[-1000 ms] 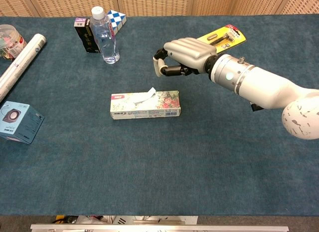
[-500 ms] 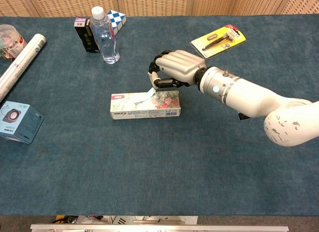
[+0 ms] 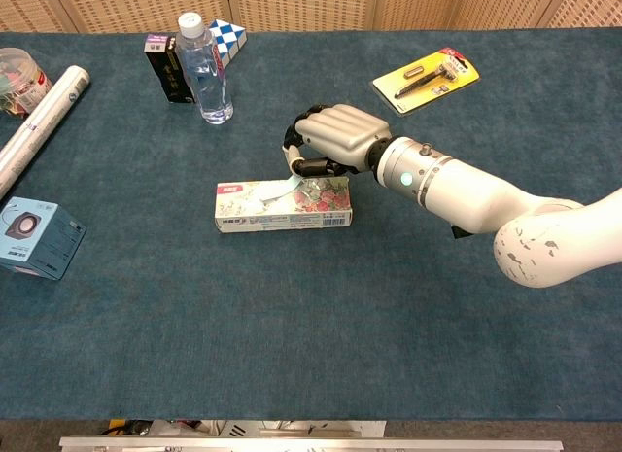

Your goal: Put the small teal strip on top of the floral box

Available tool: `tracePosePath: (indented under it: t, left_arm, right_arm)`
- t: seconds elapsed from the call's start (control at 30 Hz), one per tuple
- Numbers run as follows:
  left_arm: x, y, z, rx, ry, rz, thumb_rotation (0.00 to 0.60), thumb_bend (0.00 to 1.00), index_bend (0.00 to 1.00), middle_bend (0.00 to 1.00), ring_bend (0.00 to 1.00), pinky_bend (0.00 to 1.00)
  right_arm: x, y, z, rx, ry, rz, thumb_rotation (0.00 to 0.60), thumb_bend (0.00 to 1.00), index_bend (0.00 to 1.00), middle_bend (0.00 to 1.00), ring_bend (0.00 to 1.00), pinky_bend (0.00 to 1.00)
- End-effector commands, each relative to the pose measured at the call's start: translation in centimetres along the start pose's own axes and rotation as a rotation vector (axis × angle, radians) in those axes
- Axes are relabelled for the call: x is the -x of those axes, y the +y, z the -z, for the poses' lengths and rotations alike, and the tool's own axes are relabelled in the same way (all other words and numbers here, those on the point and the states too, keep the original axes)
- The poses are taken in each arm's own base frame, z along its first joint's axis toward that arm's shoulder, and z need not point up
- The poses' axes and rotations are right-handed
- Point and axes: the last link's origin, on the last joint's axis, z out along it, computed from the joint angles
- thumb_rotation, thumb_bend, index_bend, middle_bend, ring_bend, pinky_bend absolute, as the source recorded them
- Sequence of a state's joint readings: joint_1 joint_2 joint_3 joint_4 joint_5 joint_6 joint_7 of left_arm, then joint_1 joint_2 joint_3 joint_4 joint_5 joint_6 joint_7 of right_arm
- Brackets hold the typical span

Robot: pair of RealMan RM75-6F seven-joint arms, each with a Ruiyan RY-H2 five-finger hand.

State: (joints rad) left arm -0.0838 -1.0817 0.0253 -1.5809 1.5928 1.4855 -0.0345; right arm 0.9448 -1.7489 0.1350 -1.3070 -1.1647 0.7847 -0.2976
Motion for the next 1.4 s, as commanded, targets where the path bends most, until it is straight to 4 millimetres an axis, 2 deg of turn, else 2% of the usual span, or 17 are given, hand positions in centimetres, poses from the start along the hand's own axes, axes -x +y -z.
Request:
tracePosePath:
  t: [0.03,0.67,1.1,1.4]
  left_arm:
    - [0.01,-0.08,0.05,-0.003,0.000,0.001,0.600,0.25,0.13,0.19,0.18,0.07]
    - [0.15,-0.25,0.18,-0.002,-0.002,0.006,0.600,0.25,0.13,0.19,0.18,0.07]
    - [0.17,-0.24,0.20,0.005,0.003,0.010,0.600,0.25,0.13,0.19,0.18,0.07]
    - [0.20,-0.40,0.44,-0.004,0.000,0.010,0.600,0.25,0.13,0.19,0.18,0.07]
  right_arm:
    - [0.24,-0.11,0.02,-0.004,-0.009,0.017,0.048,0.72,0.52,0.30,0.14,0.09]
    - [0.86,-0.32,0.44,-0.005,-0.031,0.057,0.048,0.72,0.52,0.30,0.14,0.09]
    - [0.29,-0.87,0.98,-0.024,-0.011,0.031,0.047,0.72,0.52,0.30,0.14,0.09]
    - [0.98,-0.67,0.83,-0.014,-0.038,0.062,0.047,0.72,0.52,0.30,0.14,0.09]
